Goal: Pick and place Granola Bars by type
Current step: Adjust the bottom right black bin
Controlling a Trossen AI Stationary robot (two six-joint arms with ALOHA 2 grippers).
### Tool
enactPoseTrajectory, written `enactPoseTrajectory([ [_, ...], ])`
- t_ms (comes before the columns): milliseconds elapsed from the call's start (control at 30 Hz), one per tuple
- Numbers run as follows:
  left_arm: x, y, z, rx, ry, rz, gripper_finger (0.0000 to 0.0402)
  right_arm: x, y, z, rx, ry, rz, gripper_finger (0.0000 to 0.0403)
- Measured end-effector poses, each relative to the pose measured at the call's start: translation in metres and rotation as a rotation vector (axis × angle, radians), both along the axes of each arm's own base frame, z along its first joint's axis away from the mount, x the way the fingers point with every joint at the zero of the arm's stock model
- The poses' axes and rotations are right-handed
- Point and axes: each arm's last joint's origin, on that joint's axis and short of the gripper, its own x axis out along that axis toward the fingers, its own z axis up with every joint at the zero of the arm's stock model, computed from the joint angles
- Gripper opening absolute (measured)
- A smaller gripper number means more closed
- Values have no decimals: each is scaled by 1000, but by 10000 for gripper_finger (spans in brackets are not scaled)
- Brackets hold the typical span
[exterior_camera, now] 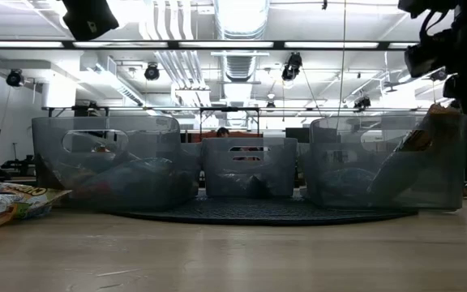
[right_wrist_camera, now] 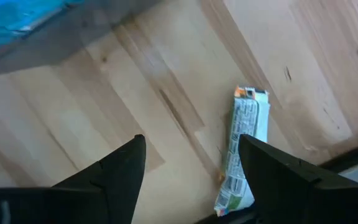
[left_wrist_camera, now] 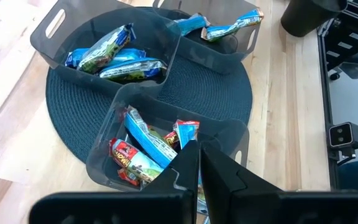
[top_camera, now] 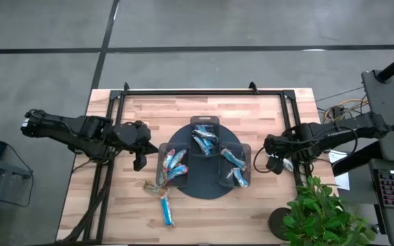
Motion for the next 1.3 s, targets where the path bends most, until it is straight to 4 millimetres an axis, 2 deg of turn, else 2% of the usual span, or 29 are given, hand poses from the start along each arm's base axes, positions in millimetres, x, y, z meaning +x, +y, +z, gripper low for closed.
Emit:
enactPoseTrajectory([
  [167,0,0,0,8,0,-7,0,6,1,-8,20,-26,-96,244],
  [400,0,0,0,14,1,-13,0,11,0,-17,15,0,-364,242],
  [733,0,0,-3,15,12,-12,0,15,1,-22,102,46,-1042,236],
  [967,0,0,-5,3,15,1,0,15,-2,-21,141,-25,-1501,229],
  [1133,-1,2,-4,46,6,17,0,21,-11,-24,134,-43,-1614,224],
  [1300,-1,2,-4,53,3,23,0,24,-14,-25,119,-78,-1647,225],
])
